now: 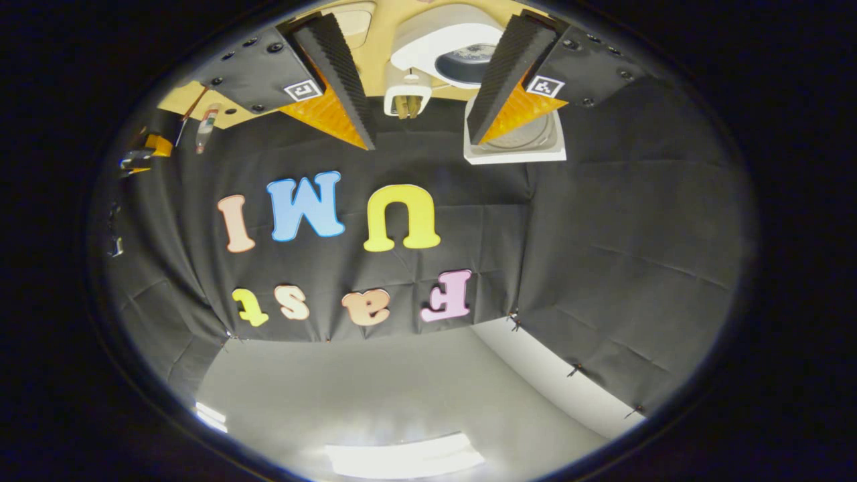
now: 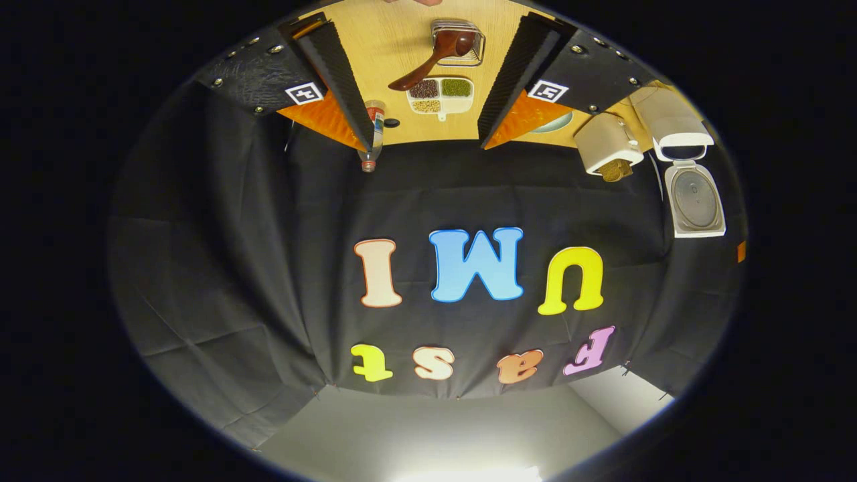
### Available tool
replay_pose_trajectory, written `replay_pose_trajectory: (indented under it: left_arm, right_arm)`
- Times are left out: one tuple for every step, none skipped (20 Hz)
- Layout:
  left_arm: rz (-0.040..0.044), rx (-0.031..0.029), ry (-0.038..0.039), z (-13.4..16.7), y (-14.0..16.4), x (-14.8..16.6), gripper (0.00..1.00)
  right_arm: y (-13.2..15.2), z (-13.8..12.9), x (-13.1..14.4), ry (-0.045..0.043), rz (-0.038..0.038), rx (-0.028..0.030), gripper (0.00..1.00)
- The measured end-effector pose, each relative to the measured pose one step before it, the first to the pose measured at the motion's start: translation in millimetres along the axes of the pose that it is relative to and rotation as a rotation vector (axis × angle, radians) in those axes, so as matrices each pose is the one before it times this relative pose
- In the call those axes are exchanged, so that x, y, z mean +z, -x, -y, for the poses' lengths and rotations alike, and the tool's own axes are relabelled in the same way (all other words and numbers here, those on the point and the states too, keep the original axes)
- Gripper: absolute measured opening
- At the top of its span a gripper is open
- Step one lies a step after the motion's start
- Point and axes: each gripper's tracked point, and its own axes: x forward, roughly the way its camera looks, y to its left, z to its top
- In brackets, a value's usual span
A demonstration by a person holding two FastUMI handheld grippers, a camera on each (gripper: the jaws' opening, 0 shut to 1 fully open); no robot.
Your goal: Close the left gripper, press the button to open the rice cooker; take a wooden spoon from the chopstick holder with the right hand, scoop a spoonful of rice and pour it into the rice cooker, then put the wooden spoon back into the chopstick holder.
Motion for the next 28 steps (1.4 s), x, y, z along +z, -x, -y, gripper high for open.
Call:
replay_pose_trajectory:
  left_arm:
    - [0.00019,0.00453,-0.00491,-0.24,1.41,1.09,0.95]
    - [-0.00012,0.00517,-0.00524,-0.57,1.50,2.23,0.91]
    - [-0.00066,0.00321,-0.00503,0.46,2.04,-0.15,0.91]
    - [-0.00271,0.00381,-0.00476,0.12,1.08,-0.01,0.91]
    - [-0.00476,0.00603,-0.00585,-1.09,1.11,-1.10,0.91]
    - [-0.00508,0.00774,-0.00569,-1.55,1.84,-1.51,0.95]
    - [-0.00511,0.00574,-0.00465,-1.14,2.37,-0.95,0.95]
    - [-0.00266,0.00813,-0.00457,-1.95,1.34,-0.13,0.95]
    - [-0.00214,0.00571,-0.00404,-1.55,1.32,-0.21,0.95]
    - [-0.00468,0.00860,-0.00440,-2.21,2.32,-0.37,0.95]
    - [-0.00287,0.00531,-0.00423,-2.22,0.67,-1.31,0.95]
    - [-0.00472,0.00950,-0.00560,-2.21,1.37,-0.74,0.95]
    - [-0.00360,0.00529,-0.00362,-1.19,0.19,0.09,0.95]
    - [-0.00329,0.00455,-0.00288,-0.42,2.10,-0.60,0.91]
    - [-0.00507,0.00273,-0.00545,-1.41,1.36,-1.54,0.95]
    - [-0.00445,0.00640,-0.00477,-2.05,0.23,-0.93,0.95]
    - [-0.00340,0.00511,-0.00293,-2.16,0.05,-0.99,0.95]
    - [-0.00326,0.00540,-0.00071,-1.98,1.75,-0.21,0.91]
    - [-0.00210,0.00240,0.00163,-1.91,1.32,-1.20,0.91]
    - [-0.00226,0.00342,0.00008,-1.63,1.43,-0.55,0.91]
    - [-0.00196,0.00349,-0.00236,-1.96,-0.64,0.44,0.91]
    - [-0.00232,0.00233,-0.00386,-0.70,0.15,-0.11,0.91]
    - [-0.00288,0.00263,-0.00309,-2.04,0.99,-1.99,0.91]
    - [-0.00166,-0.00058,-0.00094,-0.75,0.00,-0.55,0.91]
    - [-0.00088,0.00086,-0.00063,-0.42,-0.55,0.80,0.91]
    - [-0.00199,-0.00186,-0.00186,-0.90,-0.98,0.30,0.95]
    - [-0.00159,0.00066,-0.00331,-1.29,-0.50,-0.35,0.95]
    - [0.00091,0.00013,-0.00150,-1.12,-0.27,-0.64,0.95]
  right_arm:
    - [-5.54,0.80,-7.97,-0.01305,-0.02269,0.00362,0.95]
    - [-5.26,1.41,-9.10,-0.01480,-0.02431,0.00273,0.95]
    - [-5.64,1.69,-8.16,-0.01718,-0.02610,0.00161,0.95]
    - [-5.40,0.88,-9.86,-0.01920,-0.02633,0.00444,0.95]
    - [-4.63,0.62,-6.78,-0.01808,-0.02262,0.00551,0.96]
    - [-5.07,1.20,-8.72,-0.01181,-0.02053,0.00064,0.96]
    - [-6.23,3.73,-7.40,-0.00718,-0.02077,-0.00476,0.96]
    - [-5.47,2.16,-7.07,-0.00606,-0.01833,-0.00168,0.96]
    - [-5.68,2.96,-6.99,-0.00524,-0.02094,-0.00611,0.96]
    - [-5.32,2.40,-8.15,-0.00889,-0.02157,-0.00326,0.95]
    - [-5.12,1.88,-7.85,-0.01229,-0.02526,-0.00075,0.96]
    - [-3.99,0.74,-7.64,-0.01682,-0.02520,0.00330,0.96]
    - [-2.65,-0.38,-6.25,-0.01980,-0.01852,0.00459,0.96]
    - [-4.40,-0.69,-7.33,-0.01601,-0.01942,0.00511,0.95]
    - [-3.08,0.65,-7.20,-0.01436,-0.02583,0.00346,0.94]
    - [-3.96,-0.58,-7.55,-0.01634,-0.02030,0.00622,0.94]
    - [-3.44,-0.26,-4.48,-0.01636,-0.01552,0.00495,0.94]
    - [-2.79,-1.29,-4.92,-0.01777,-0.01648,0.00942,0.94]
    - [-3.70,-1.18,-4.41,-0.01636,-0.02195,0.00787,0.93]
    - [-4.19,-2.35,-6.14,-0.01637,-0.01879,0.01393,0.93]
    - [-2.28,-1.20,-3.63,-0.01188,-0.01773,0.00616,0.90]
    - [-5.73,-1.10,-4.54,-0.01302,-0.01488,0.00907,0.75]
    - [-0.76,1.22,-1.38,-0.01015,-0.00964,-0.00279,0.69]
    - [-4.46,-1.39,-0.93,-0.01409,-0.00126,0.00863,0.62]
    - [2.01,-0.58,2.76,-0.01644,0.00294,0.00820,0.58]
    - [1.57,4.19,1.55,-0.01386,0.00504,-0.02180,0.44]
    - [-4.74,1.99,-1.41,-0.02379,0.00180,0.00303,0.29]
    - [2.09,-6.29,-0.72,-0.02544,-0.01165,0.02432,0.17]
